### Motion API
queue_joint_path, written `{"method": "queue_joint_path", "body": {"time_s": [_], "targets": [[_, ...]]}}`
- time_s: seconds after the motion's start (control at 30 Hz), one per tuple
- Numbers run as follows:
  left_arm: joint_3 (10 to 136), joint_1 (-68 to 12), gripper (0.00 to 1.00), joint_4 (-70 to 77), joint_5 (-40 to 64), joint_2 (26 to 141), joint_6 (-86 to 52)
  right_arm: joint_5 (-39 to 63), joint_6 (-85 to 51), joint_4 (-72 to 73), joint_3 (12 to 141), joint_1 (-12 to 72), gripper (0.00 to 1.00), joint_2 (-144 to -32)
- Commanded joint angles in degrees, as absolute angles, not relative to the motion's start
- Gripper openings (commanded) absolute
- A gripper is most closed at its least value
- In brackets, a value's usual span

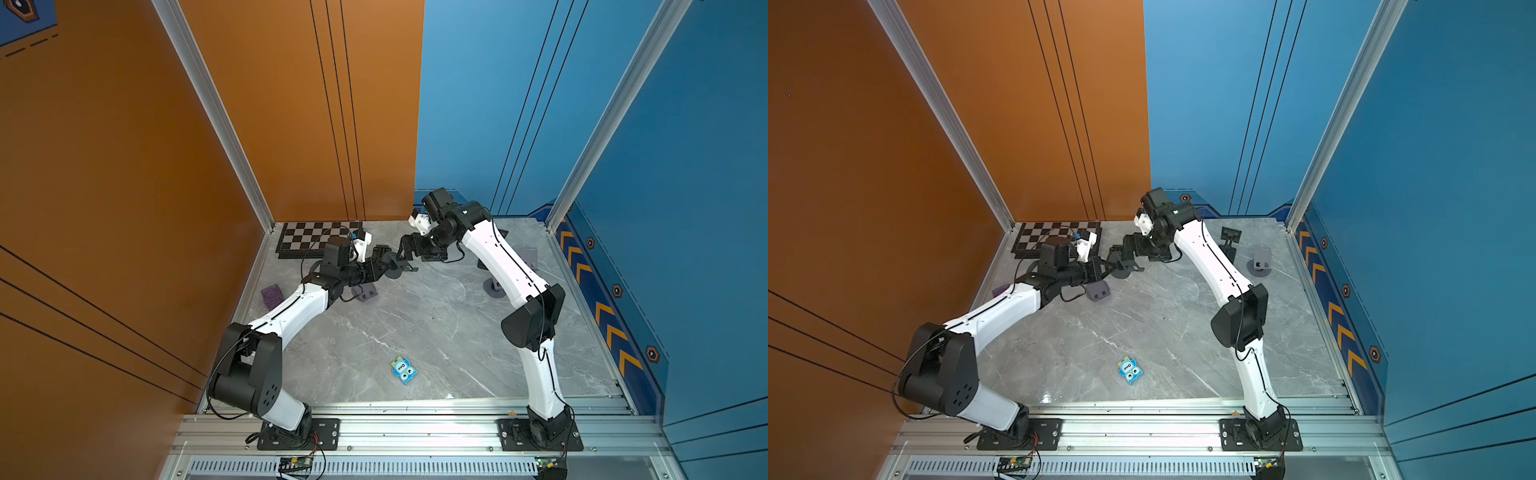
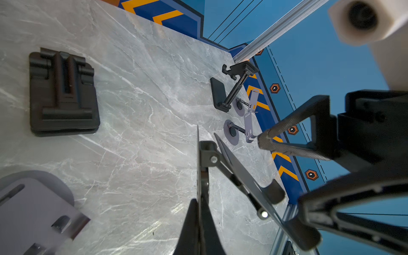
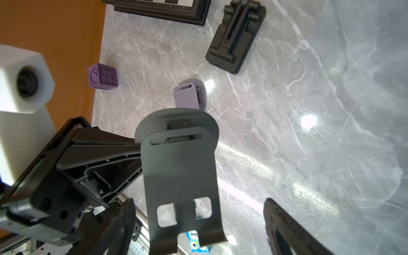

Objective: Open the phone stand

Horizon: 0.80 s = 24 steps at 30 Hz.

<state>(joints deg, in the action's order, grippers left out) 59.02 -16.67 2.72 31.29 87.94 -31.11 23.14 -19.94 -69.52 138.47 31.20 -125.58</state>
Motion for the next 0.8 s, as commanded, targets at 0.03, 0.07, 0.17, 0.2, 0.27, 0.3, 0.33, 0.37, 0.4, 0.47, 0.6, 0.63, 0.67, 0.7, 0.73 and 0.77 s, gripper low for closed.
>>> {"method": "queue_joint_path", "body": {"time_s": [0.03, 0.07, 0.17, 0.2, 0.27, 0.3, 0.33, 0.37, 0.4, 0.47, 0.6, 0.63, 0.67, 0.7, 0.73, 0.77], "targets": [[58.7, -16.1, 0.0, 1.8, 30.7, 87.2, -30.9, 22.4, -20.4, -67.9, 140.0, 30.9, 1.0, -127.0], [58.7, -16.0, 0.0, 1.8, 30.8, 87.3, -30.9, 22.7, -20.5, -67.7, 139.9, 30.9, 1.0, -127.2], [60.6, -15.8, 0.0, 1.8, 31.5, 87.6, -30.9, 23.4, -20.7, -66.8, 140.0, 31.0, 1.0, -127.9], [60.6, -15.8, 0.0, 1.8, 31.6, 87.8, -30.9, 23.9, -20.9, -66.4, 140.0, 31.1, 1.0, -128.3], [60.6, -15.8, 0.0, 1.8, 31.9, 87.9, -30.9, 24.9, -21.2, -65.7, 140.3, 31.2, 1.0, -128.9], [60.6, -15.7, 0.0, 1.8, 32.0, 87.9, -30.9, 24.9, -21.2, -65.5, 140.4, 31.4, 1.0, -129.1], [60.5, -15.7, 0.0, 1.8, 32.1, 87.9, -31.0, 25.0, -21.2, -65.3, 140.4, 31.5, 1.0, -129.2], [60.5, -15.7, 0.0, 1.7, 32.2, 87.9, -31.0, 25.1, -21.3, -65.2, 140.4, 31.6, 1.0, -129.5], [60.5, -15.7, 0.0, 1.7, 32.3, 87.7, -31.0, 25.2, -21.3, -65.1, 140.4, 31.7, 1.0, -129.8], [60.4, -15.6, 0.0, 1.7, 32.3, 87.7, -31.1, 25.2, -21.2, -64.9, 140.4, 32.0, 1.0, -130.2], [60.2, -15.7, 0.0, 1.5, 32.7, 87.6, -31.2, 25.5, -21.4, -64.4, 140.9, 32.8, 1.0, -131.3], [60.1, -15.7, 0.0, 1.6, 32.7, 87.6, -31.2, 25.7, -21.5, -64.3, 141.3, 32.9, 1.0, -131.7], [60.1, -15.7, 0.0, 1.6, 32.7, 87.6, -31.2, 25.7, -21.6, -64.3, 141.8, 33.1, 1.0, -132.1], [60.0, -15.7, 0.0, 1.6, 32.8, 87.4, -31.2, 25.7, -21.6, -64.2, 142.3, 33.2, 1.0, -132.5], [60.0, -15.8, 0.0, 1.6, 32.8, 87.4, -31.2, 25.8, -21.7, -64.2, 142.9, 33.4, 1.0, -132.9], [60.0, -15.8, 0.0, 1.5, 32.9, 87.4, -31.3, 25.8, -21.8, -64.2, 143.6, 33.5, 1.0, -133.5]]}}
